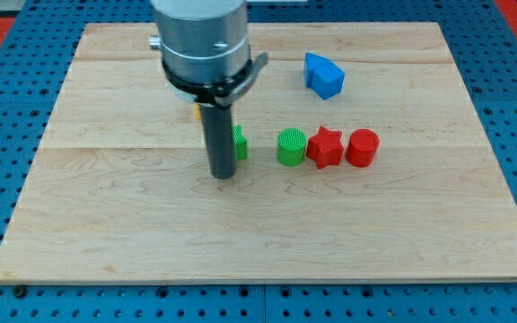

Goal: Point at the yellow heart

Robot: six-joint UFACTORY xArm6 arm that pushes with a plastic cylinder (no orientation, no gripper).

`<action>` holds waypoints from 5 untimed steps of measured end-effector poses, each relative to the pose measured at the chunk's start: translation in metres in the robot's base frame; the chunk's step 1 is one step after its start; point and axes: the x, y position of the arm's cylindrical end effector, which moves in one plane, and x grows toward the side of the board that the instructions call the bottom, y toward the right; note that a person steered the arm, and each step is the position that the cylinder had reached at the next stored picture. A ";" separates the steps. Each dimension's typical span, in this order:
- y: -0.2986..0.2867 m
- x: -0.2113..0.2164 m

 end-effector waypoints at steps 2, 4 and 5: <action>0.008 0.047; -0.212 0.010; -0.221 -0.068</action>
